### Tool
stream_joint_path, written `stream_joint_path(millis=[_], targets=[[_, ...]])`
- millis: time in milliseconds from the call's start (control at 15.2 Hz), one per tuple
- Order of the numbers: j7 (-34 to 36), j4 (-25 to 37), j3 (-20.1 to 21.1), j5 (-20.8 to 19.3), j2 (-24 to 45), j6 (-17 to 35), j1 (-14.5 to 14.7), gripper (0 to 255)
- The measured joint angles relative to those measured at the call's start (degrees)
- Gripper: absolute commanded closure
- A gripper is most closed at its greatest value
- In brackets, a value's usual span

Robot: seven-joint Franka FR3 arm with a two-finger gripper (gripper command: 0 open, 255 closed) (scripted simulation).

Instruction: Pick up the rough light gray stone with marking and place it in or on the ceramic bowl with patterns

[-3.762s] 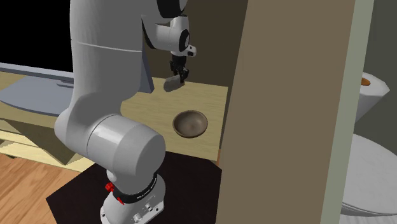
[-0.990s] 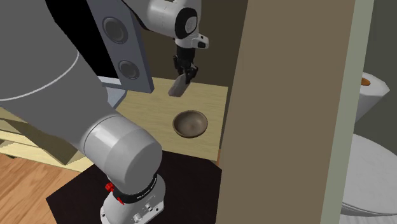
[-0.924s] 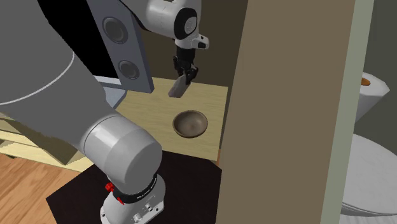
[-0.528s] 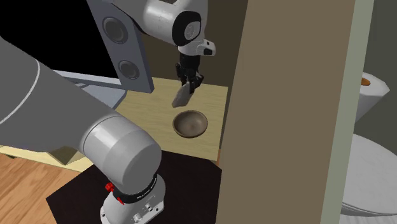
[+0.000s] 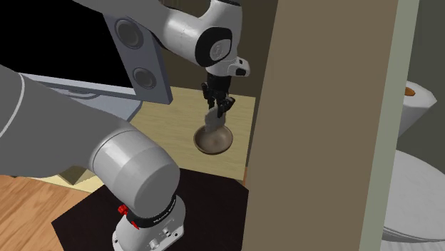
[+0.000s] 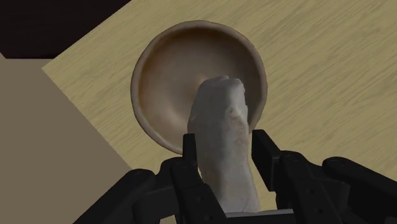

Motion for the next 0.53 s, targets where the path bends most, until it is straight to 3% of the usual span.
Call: stream_joint_path(millis=[528], targets=[[-0.9,-2.7,0.2,0.7,5.5,8.1,0.2,255]])
